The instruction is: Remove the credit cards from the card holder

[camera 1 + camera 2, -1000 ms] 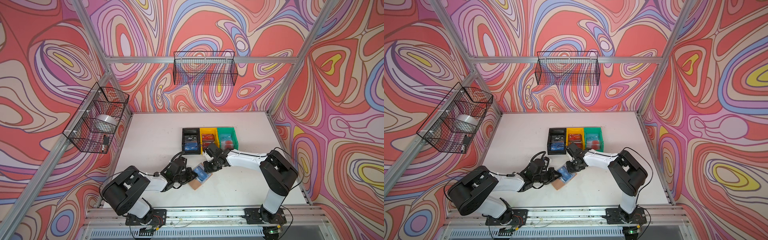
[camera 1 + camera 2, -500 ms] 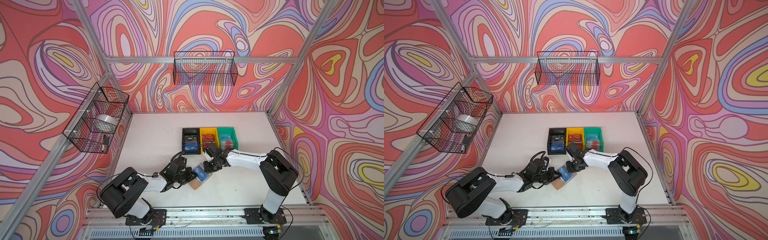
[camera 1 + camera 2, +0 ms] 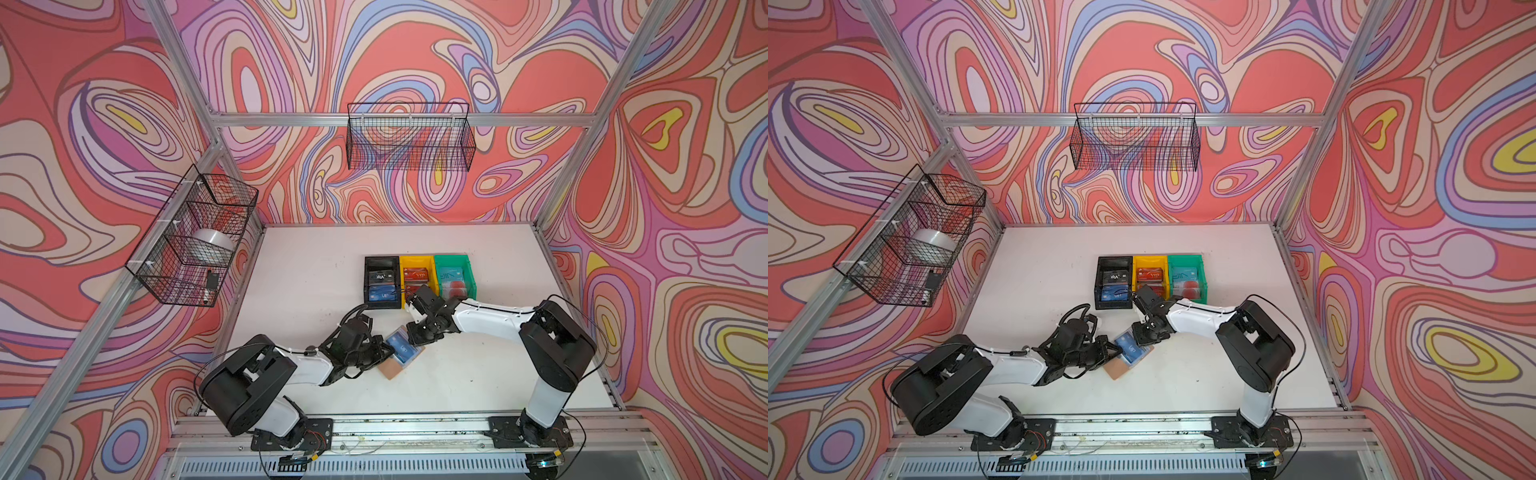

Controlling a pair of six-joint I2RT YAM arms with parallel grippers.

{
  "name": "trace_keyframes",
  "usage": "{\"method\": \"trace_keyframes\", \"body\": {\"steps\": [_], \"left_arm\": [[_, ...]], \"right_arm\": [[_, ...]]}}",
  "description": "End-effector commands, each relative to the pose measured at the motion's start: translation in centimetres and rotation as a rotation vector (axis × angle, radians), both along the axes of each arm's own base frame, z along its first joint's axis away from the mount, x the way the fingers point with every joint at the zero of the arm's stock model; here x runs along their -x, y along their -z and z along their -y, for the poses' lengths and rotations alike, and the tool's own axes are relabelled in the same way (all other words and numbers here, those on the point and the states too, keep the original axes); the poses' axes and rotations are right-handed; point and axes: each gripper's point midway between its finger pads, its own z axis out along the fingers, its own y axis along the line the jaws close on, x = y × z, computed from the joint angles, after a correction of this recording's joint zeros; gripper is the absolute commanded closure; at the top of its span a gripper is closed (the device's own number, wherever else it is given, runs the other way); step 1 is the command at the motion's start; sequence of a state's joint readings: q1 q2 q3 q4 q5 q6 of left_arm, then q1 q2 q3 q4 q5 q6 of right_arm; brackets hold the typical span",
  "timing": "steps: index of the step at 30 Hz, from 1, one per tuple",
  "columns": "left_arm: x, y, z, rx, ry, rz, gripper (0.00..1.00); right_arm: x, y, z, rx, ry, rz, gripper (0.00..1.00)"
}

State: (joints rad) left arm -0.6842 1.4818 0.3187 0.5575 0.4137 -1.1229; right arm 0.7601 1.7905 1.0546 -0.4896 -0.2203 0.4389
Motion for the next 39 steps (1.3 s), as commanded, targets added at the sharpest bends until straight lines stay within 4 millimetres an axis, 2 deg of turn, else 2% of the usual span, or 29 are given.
{"method": "trace_keyframes", "body": {"steps": [1,22,31,39], "left_arm": [[1.2,2.3,-1.3,-0.078,-0.012,-0.062,0.93],[1.9,2.9,-1.6,-0.085,-0.007,-0.081,0.98],[3.1,3.8,-4.1,-0.092,-0.032,-0.128,0.99],[3.4,3.1,-4.8,-0.072,-0.026,-0.128,1.00]], "right_arm": [[2.6,3.5,1.6,0.089,-0.005,-0.120,0.84],[2.8,3.7,1.8,0.091,0.002,-0.126,0.84],[3.1,4.2,2.1,0.106,0.010,-0.141,0.84],[3.0,4.1,2.0,0.107,0.009,-0.146,0.84]]}}
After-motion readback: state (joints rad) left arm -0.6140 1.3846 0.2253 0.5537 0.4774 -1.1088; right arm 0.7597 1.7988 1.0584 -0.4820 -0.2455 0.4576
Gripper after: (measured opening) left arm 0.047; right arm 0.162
